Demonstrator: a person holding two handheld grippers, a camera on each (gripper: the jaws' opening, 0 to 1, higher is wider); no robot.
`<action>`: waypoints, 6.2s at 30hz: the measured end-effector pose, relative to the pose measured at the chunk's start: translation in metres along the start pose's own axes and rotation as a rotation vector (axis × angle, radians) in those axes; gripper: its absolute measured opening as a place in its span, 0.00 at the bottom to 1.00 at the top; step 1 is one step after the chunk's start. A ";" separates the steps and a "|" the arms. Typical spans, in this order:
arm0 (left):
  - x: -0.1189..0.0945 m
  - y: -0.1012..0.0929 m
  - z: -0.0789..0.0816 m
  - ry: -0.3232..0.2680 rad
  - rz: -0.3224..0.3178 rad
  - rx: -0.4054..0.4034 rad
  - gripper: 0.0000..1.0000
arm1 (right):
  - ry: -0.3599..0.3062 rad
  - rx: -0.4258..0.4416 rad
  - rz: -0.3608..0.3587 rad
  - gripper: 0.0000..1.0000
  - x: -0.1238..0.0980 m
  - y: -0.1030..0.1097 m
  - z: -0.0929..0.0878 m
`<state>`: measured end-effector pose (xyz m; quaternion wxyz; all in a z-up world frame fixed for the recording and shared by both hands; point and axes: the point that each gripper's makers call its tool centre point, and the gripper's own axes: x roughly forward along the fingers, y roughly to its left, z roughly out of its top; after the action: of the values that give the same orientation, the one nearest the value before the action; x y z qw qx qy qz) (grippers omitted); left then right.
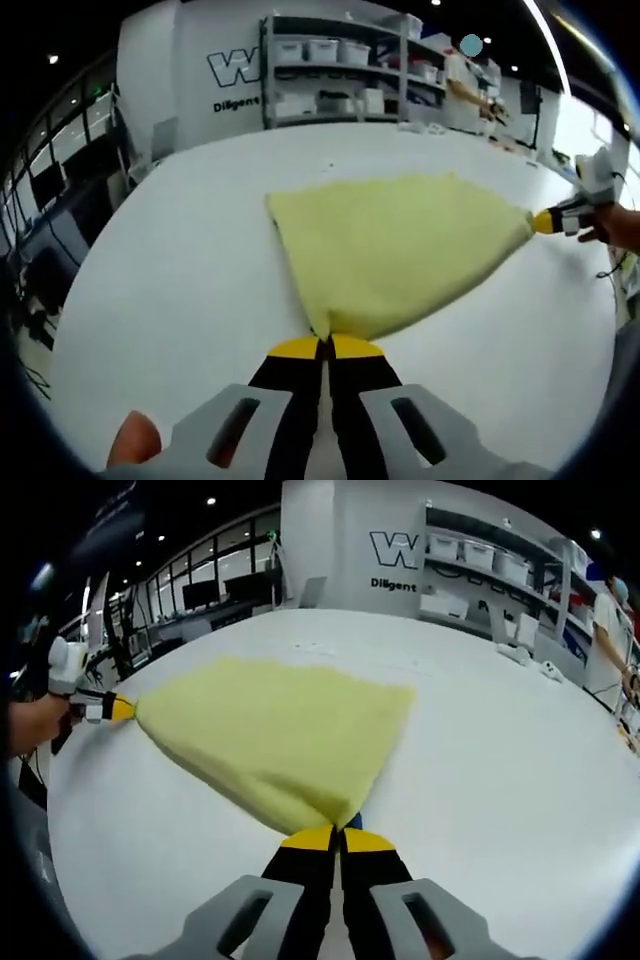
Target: Fold the garment on the visible template until the final outline fits inside the template.
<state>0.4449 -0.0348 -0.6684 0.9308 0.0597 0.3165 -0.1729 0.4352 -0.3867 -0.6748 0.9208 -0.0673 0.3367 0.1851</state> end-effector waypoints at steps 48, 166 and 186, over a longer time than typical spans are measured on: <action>-0.069 -0.039 -0.057 0.108 -0.035 0.092 0.00 | 0.181 -0.118 0.047 0.00 -0.076 0.042 -0.069; -0.154 -0.102 0.008 -0.221 -0.238 -0.075 0.95 | -0.278 -0.011 0.004 0.86 -0.162 0.105 0.016; -0.152 -0.106 0.004 -0.207 -0.235 -0.067 0.94 | -0.260 -0.006 0.000 0.86 -0.159 0.104 0.012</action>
<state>0.2971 -0.0919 -0.5726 0.9333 -0.0271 0.2294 -0.2751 0.2903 -0.3349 -0.5628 0.9565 -0.0455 0.2138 0.1932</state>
